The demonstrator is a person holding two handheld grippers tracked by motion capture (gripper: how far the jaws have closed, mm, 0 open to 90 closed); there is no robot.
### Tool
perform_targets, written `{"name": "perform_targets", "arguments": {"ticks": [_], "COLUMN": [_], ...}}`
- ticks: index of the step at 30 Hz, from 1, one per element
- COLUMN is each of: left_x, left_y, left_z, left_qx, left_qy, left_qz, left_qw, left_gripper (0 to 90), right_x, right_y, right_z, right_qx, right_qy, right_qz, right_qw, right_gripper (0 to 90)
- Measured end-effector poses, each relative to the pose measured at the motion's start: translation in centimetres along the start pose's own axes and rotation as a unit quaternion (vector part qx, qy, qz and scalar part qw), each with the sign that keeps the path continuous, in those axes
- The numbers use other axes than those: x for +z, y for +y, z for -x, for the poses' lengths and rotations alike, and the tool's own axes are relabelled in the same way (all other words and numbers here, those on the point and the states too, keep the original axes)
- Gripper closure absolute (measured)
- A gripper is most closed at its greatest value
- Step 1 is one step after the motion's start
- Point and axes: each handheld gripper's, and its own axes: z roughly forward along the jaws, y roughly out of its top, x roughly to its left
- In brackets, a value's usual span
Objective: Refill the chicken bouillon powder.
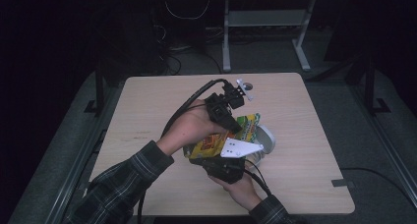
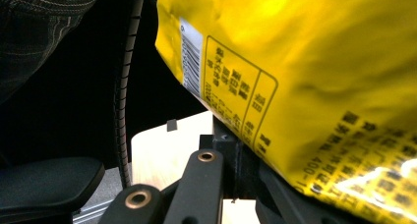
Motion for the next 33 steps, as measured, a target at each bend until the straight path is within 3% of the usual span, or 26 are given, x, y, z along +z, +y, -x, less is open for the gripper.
{"name": "perform_targets", "arguments": {"ticks": [33], "left_x": [-0.46], "left_y": [0.40], "left_z": [0.15], "left_qx": [0.006], "left_qy": [0.007], "left_qz": [0.007], "left_qw": [0.9999], "left_gripper": [87.2], "right_x": [-0.25], "right_y": [0.49], "right_z": [0.20], "right_qx": [0.000], "right_qy": [0.000], "right_qz": [0.003], "right_qw": [1.0000], "right_gripper": [90.0]}}
